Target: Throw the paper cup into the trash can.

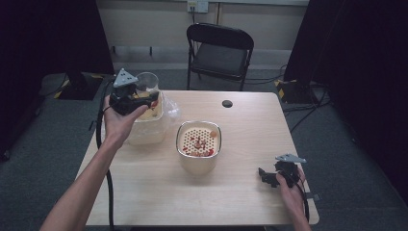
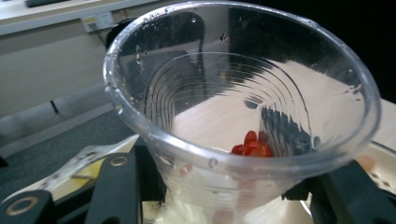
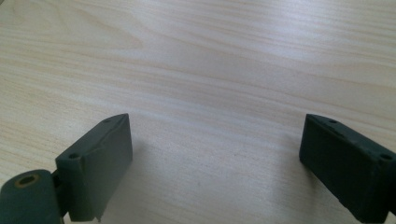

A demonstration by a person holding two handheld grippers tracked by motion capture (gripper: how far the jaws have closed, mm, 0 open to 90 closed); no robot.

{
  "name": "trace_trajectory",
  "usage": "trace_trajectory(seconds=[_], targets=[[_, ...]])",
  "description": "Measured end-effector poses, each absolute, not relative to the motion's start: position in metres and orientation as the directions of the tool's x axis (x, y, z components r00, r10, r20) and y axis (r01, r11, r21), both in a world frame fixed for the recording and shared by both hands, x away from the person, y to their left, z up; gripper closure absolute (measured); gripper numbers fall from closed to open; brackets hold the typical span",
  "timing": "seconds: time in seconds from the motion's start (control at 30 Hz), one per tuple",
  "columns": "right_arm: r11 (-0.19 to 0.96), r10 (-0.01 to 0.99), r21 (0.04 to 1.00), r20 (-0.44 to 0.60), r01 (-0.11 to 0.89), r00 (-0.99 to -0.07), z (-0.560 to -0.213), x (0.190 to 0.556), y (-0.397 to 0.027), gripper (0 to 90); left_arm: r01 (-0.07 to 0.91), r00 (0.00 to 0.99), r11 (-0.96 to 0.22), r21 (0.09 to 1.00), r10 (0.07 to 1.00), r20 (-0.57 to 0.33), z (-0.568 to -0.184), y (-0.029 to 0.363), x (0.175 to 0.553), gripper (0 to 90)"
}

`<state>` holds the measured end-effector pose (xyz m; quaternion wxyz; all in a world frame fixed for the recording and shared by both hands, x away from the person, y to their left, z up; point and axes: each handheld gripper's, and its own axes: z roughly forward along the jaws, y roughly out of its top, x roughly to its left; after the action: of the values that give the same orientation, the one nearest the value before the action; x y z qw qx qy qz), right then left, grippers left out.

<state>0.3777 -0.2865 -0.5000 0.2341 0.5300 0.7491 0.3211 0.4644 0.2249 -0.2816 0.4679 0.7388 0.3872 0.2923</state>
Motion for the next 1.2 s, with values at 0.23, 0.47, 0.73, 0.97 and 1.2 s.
trace_trajectory(seconds=[0.23, 0.47, 0.73, 0.97, 1.2], targets=[[0.232, 0.944, 0.729, -0.011, 0.644, -0.329, -0.5, 0.378, -0.286, 8.6, 0.333, 0.463, -0.226, 0.915, 0.885, 0.049, -0.275, 0.243, 0.481, 46.3], [0.232, 0.944, 0.729, -0.01, 0.644, -0.329, -0.5, 0.378, -0.287, 8.6, 0.387, 0.432, -0.214, 0.897, 0.901, 0.028, -0.284, 0.244, 0.505, 40.0], [0.232, 0.944, 0.729, -0.011, 0.644, -0.329, -0.5, 0.378, -0.287, 8.6, 0.408, 0.441, -0.196, 0.892, 0.897, -0.005, -0.287, 0.248, 0.512, 18.6], [0.232, 0.944, 0.729, -0.01, 0.644, -0.329, -0.5, 0.378, -0.287, 8.6, 0.415, 0.445, -0.19, 0.89, 0.895, -0.016, -0.287, 0.251, 0.508, 17.0], [0.232, 0.944, 0.729, -0.01, 0.644, -0.329, -0.5, 0.378, -0.287, 8.6, 0.396, 0.471, -0.227, 0.89, 0.882, 0.016, -0.288, 0.251, 0.498, 25.2]])
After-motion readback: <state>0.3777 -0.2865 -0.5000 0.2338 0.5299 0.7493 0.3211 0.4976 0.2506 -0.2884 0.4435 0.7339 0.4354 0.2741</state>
